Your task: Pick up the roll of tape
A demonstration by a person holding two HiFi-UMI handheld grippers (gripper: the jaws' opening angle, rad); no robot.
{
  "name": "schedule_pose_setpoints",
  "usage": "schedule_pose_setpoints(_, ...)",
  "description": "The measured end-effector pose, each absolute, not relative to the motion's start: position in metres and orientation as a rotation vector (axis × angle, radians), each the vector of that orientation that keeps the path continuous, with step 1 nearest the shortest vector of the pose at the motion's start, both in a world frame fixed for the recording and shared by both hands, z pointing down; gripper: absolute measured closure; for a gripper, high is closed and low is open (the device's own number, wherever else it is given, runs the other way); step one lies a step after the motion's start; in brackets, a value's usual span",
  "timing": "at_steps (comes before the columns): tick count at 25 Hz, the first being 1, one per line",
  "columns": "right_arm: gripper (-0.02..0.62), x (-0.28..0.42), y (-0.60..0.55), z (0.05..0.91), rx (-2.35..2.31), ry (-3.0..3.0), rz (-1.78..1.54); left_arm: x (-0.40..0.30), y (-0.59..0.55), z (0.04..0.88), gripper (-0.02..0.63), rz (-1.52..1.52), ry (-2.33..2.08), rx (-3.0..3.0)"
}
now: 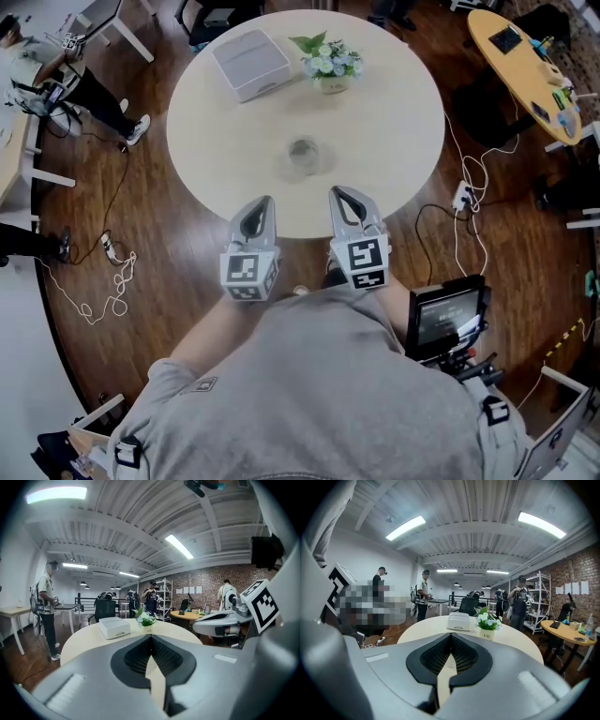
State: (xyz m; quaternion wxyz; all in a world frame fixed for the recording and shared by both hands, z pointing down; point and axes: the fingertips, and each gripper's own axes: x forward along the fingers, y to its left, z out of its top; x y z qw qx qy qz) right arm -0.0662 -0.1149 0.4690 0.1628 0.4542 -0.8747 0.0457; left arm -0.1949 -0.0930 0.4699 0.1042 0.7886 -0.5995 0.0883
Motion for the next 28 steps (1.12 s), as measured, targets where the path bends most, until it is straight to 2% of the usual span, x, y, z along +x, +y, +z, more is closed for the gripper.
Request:
schedule_pose_setpoints(11,0.583,-0.047,-0.213,0.481,1.21,-2.517,0.19,-0.184,-0.184,0.485,0.604,0.334,-1.824,2.21)
schedule_pose_setpoints(28,0.583,-0.066,-0.265,0.541,1.142,-2.392,0.297,-0.196,-0.242,0.564,0.604,0.532,-1.654,2.139)
